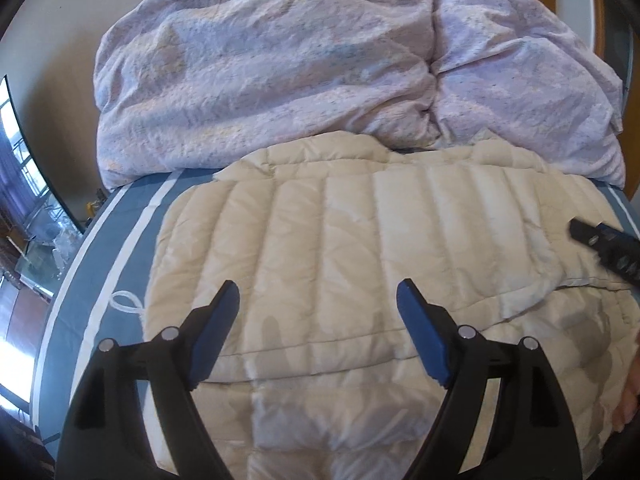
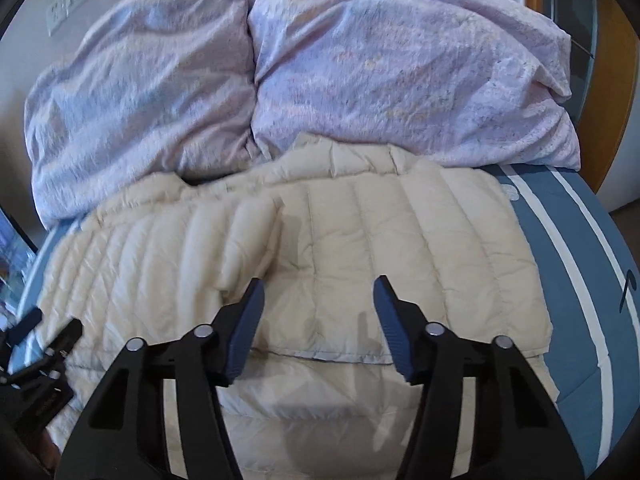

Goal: Fold large clothes

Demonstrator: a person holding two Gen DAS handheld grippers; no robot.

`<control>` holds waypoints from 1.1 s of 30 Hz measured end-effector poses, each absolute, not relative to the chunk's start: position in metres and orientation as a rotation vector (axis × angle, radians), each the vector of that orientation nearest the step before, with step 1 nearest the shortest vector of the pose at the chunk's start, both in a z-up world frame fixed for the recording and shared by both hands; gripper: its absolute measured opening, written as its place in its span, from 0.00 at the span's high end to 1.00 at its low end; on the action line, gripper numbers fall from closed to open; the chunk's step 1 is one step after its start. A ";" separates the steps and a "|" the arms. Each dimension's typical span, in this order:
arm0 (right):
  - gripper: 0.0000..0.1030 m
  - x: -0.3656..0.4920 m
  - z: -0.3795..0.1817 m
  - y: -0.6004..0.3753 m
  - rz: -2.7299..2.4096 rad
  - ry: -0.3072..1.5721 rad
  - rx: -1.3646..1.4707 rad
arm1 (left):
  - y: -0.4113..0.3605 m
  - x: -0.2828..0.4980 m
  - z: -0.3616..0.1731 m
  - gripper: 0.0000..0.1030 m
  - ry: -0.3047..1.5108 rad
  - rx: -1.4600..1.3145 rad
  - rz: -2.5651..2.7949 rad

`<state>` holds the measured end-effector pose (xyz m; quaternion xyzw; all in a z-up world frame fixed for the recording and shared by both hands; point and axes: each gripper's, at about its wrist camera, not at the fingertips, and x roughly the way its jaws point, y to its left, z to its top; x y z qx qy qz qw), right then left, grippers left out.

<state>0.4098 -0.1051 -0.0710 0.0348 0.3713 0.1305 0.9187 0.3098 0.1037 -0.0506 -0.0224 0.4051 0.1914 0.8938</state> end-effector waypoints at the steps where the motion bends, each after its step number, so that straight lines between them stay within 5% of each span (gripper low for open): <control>1: 0.50 0.408 -0.067 -0.105 0.269 0.748 0.079 | 0.105 0.309 -0.052 0.22 0.843 -0.047 0.402; 15: 0.78 0.419 -0.102 -0.060 0.328 0.842 -0.063 | 0.118 0.322 -0.079 0.22 0.899 -0.042 0.421; 33: 0.77 0.428 -0.127 -0.057 0.280 0.830 -0.127 | 0.128 0.338 -0.108 0.16 0.917 -0.054 0.417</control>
